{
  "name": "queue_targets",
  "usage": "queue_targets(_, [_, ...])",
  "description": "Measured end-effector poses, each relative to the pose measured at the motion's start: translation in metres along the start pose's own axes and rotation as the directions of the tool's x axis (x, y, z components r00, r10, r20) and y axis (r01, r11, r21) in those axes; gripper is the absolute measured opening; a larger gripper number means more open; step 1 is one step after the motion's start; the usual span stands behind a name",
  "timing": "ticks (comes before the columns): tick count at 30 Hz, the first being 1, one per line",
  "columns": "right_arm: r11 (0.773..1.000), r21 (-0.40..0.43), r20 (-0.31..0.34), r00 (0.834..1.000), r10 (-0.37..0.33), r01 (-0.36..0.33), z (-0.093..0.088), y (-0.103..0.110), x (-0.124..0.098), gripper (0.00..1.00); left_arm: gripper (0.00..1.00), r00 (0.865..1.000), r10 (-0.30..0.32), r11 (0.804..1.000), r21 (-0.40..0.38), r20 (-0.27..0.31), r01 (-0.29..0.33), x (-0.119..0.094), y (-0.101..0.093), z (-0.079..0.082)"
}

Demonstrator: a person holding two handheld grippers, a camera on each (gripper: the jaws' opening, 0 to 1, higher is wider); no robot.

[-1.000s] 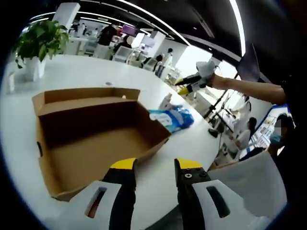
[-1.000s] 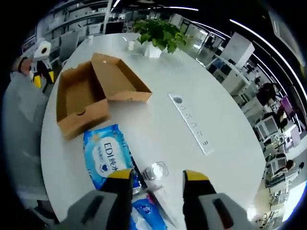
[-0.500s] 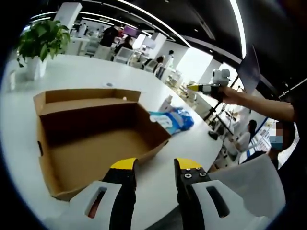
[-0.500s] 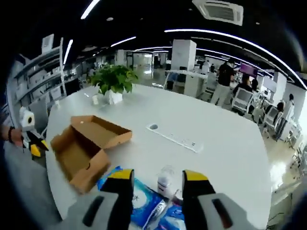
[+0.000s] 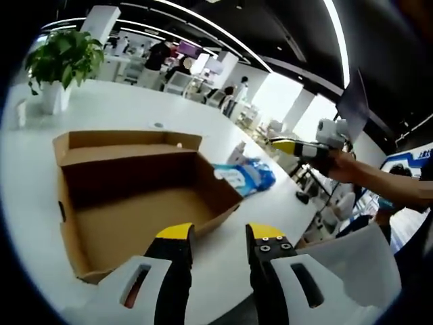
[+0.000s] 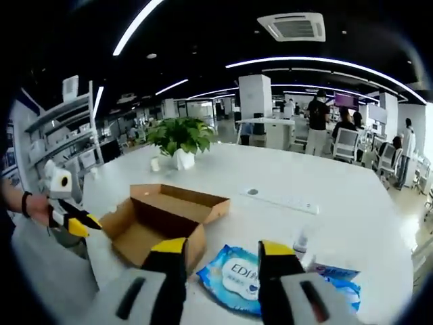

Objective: Operate the shoe box by opening the lid, removing the specified soft item, and placing it in the target area until the item is outside and the box remains undamaged.

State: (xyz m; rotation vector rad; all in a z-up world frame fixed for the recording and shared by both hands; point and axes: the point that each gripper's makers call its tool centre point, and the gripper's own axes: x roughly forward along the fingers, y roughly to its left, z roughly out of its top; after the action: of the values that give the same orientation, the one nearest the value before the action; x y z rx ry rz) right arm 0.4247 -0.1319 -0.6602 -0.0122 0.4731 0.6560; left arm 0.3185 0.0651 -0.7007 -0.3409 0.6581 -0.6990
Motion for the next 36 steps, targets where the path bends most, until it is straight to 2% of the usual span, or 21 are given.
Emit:
queue_targets(5, [0.999,0.010,-0.007,0.999,0.036,-0.036,-0.006,0.027,0.006,0.41,0.30,0.999,0.023,0.999,-0.022,0.022,-0.023,-0.005,0.006,0.005])
queue_targets(8, [0.999,0.018,-0.015,0.999,0.045,-0.044,-0.014,0.032,0.011,0.43,0.30,0.998,0.047,0.998,-0.039,0.036,-0.045,-0.008,0.011,0.008])
queue_targets(13, [0.996,0.077,-0.012,0.998,0.054,-0.053,-0.025,0.049,0.013,0.45,0.30,0.992,0.106,0.992,-0.070,0.074,-0.101,-0.018,0.026,0.018])
queue_targets(21, [0.991,0.121,-0.050,0.996,0.067,-0.061,-0.057,0.067,0.014,0.47,0.29,0.966,0.232,0.969,-0.110,0.116,-0.220,-0.039,0.060,0.029])
queue_targets(29, [0.986,0.149,-0.054,0.996,0.077,-0.068,-0.068,0.075,0.008,0.50,0.31,0.941,0.317,0.945,-0.126,0.117,-0.302,-0.054,0.089,0.028])
queue_targets(35, [0.982,0.174,-0.058,0.995,0.084,-0.073,-0.079,0.079,0.004,0.52,0.31,0.927,0.361,0.930,-0.121,0.106,-0.348,-0.063,0.103,0.024])
queue_targets(36, [0.982,0.173,-0.066,0.994,0.086,-0.074,-0.082,0.080,0.004,0.52,0.31,0.919,0.381,0.922,-0.116,0.103,-0.369,-0.066,0.108,0.023])
